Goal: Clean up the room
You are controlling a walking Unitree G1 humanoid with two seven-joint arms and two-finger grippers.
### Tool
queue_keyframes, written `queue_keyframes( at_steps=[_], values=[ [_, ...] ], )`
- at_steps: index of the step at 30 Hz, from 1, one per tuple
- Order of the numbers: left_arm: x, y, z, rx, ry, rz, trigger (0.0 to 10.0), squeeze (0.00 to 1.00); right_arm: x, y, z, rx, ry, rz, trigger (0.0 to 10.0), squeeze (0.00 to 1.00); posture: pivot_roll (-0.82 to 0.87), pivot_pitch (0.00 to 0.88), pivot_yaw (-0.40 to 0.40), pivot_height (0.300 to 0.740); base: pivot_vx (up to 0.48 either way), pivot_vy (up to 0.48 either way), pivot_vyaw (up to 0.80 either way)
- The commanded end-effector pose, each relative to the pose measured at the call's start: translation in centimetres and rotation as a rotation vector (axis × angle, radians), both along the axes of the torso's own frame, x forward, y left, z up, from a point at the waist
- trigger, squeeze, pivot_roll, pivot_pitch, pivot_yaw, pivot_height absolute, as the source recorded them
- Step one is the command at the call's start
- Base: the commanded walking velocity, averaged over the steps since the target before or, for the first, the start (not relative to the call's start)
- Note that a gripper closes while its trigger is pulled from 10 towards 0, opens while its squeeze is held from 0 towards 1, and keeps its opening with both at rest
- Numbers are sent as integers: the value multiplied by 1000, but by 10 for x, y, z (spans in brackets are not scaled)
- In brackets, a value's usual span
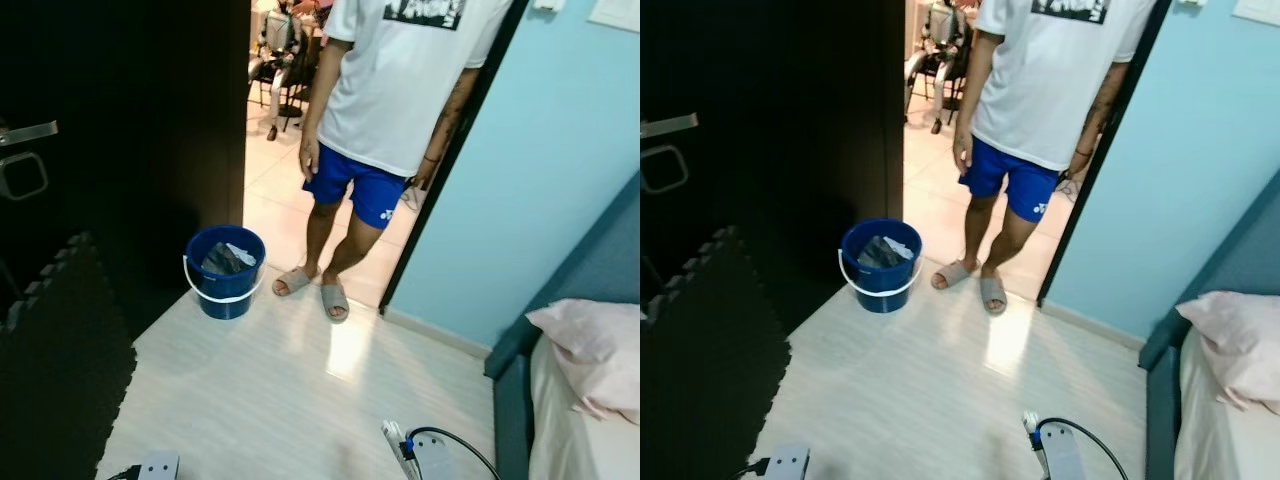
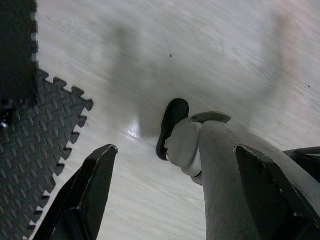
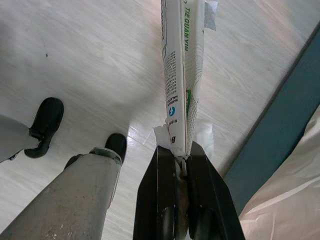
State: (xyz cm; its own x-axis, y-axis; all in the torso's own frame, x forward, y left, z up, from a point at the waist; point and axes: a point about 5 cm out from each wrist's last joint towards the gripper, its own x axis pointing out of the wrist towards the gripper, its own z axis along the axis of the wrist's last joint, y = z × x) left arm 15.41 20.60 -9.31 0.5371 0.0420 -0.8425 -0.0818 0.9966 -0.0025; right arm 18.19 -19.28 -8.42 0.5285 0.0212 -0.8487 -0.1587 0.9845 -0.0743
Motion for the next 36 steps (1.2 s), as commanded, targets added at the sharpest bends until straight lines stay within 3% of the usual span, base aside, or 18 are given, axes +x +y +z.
queue_keyframes(
  at_steps=[1, 14, 36],
  values=[
    [0, 1, 0, 3, 15, -8, 10000, 0, -1, -3, 0, -22, 10, 14, 10000, 0, 130, 0, -141, 740, 322, 0, 0],
    [-3, -6, -3, -9, 33, -20, 10000, 0, -2, -8, 0, -34, 13, 9, 10000, 0, 115, 0, -136, 740, 372, 0, 0],
    [1, -2, -1, 2, 34, -42, 10000, 0, 1, -5, 2, 7, -19, -10, 10000, 0, 98, 0, -111, 740, 439, 0, 0]
  ],
)
